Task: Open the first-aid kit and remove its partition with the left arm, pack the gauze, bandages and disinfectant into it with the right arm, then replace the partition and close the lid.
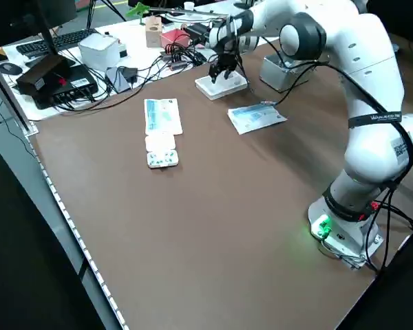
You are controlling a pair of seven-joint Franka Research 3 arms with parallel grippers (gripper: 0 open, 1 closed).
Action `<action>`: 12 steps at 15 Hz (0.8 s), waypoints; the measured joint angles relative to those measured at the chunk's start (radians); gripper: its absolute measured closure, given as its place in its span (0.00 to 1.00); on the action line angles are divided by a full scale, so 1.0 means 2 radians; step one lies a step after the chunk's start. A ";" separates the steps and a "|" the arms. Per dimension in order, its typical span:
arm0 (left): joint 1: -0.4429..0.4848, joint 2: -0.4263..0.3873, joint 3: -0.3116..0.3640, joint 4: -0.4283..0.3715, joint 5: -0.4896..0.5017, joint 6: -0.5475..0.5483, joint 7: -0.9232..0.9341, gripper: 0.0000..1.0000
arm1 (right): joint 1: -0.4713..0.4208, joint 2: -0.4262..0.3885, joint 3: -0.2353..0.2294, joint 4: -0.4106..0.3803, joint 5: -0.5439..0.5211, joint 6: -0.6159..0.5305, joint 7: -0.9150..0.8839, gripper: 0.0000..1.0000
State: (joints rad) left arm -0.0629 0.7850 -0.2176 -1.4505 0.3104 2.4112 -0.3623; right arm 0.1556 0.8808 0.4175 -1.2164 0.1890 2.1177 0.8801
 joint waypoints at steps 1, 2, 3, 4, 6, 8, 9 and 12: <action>0.000 -0.018 -0.001 0.004 0.000 -0.035 0.000 0.07 | -0.009 0.000 0.005 0.002 0.005 -0.007 -0.005 0.40; 0.000 -0.041 -0.003 0.007 0.000 -0.073 0.000 0.01 | -0.020 -0.004 0.002 0.004 -0.004 -0.031 -0.013 0.40; 0.000 -0.067 -0.005 0.008 0.000 -0.112 0.000 0.01 | -0.037 -0.008 -0.004 0.005 -0.008 -0.066 -0.025 0.40; 0.000 -0.094 -0.009 0.008 0.000 -0.151 0.000 0.01 | -0.060 -0.011 -0.006 0.008 -0.009 -0.107 -0.043 0.40; 0.000 -0.145 -0.017 0.008 0.000 -0.222 0.009 0.01 | -0.109 -0.017 -0.006 0.009 -0.009 -0.186 -0.084 0.40; 0.000 -0.192 -0.021 0.008 0.000 -0.280 0.036 0.01 | -0.145 -0.020 -0.005 0.009 -0.009 -0.233 -0.117 0.40; 0.000 -0.212 -0.021 0.008 0.000 -0.301 0.049 0.01 | -0.158 -0.019 -0.006 0.009 -0.009 -0.251 -0.132 0.40; 0.007 -0.261 -0.020 0.007 -0.036 -0.344 0.072 0.01 | -0.187 -0.019 -0.010 0.006 -0.049 -0.296 -0.174 0.40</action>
State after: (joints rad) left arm -0.0486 0.2638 -0.2586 -1.4355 0.2384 1.7237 -0.2189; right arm -0.2187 0.8428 0.3985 -1.2042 0.0912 1.5265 0.5320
